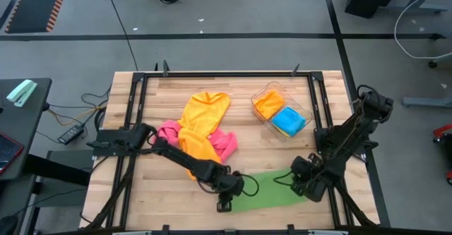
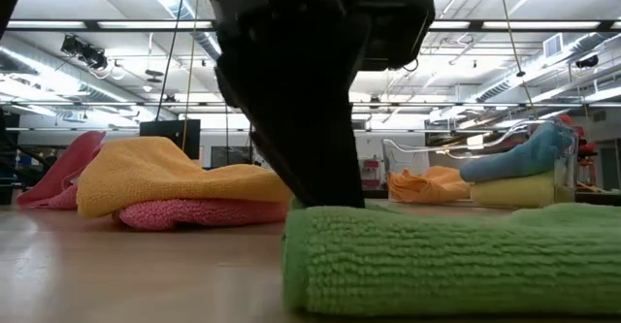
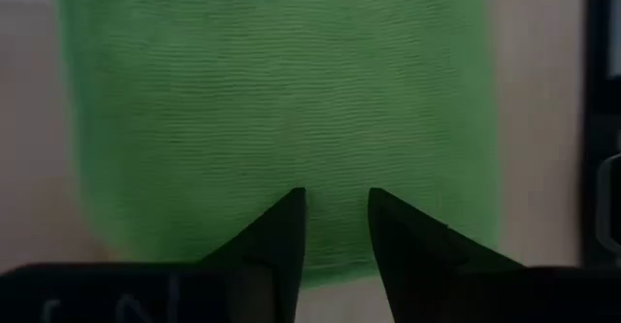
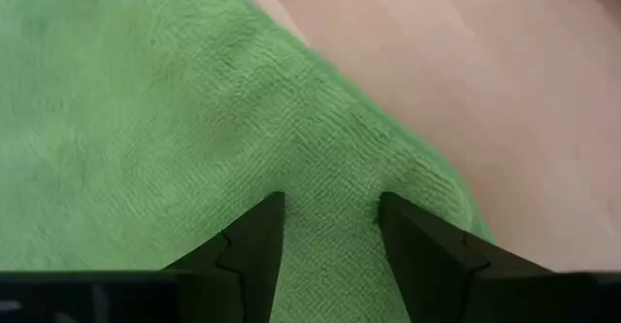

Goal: Fold microfiber towels
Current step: Fold the green towel

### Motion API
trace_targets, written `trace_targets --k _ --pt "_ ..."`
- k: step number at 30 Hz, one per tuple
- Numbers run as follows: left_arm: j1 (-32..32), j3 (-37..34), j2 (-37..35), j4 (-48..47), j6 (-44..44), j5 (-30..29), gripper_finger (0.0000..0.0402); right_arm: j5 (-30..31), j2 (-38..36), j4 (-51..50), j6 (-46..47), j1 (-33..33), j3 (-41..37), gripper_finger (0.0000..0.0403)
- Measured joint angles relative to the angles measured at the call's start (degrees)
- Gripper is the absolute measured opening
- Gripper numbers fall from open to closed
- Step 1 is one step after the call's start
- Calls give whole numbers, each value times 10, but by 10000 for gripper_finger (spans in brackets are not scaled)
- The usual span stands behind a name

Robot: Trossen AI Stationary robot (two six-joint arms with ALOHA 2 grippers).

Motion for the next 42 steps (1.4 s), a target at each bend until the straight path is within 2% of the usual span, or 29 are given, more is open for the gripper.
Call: trace_targets --k 5,9,13,16,18,23,28,32,36,42 --pt "-25 0 0 35 -72 -7 117 20 0 48 -193 -71 -20 181" --pt "-41 0 0 64 -111 -17 118 67 1 77 -333 -155 -22 181" --pt "-49 9 0 53 -136 -16 116 90 2 96 -491 -251 -20 181" --pt "-49 24 -7 46 -130 -17 112 84 -1 75 -550 -313 -5 181" --pt "-47 32 -13 35 -110 -18 110 53 -9 66 -569 -338 14 181" --pt "-31 44 -13 -1 -57 -19 110 -11 -25 61 -587 -338 57 181" --pt "-13 44 -13 -51 22 -21 113 -19 -30 80 -544 -270 97 181" --pt "-15 43 -16 -100 150 -20 135 16 -27 121 -485 -205 101 181" --pt "-25 44 -22 -134 305 -25 182 53 -27 124 -391 -158 101 181" --pt "-38 31 -19 -139 537 -116 238 80 -27 124 -304 -122 101 181"
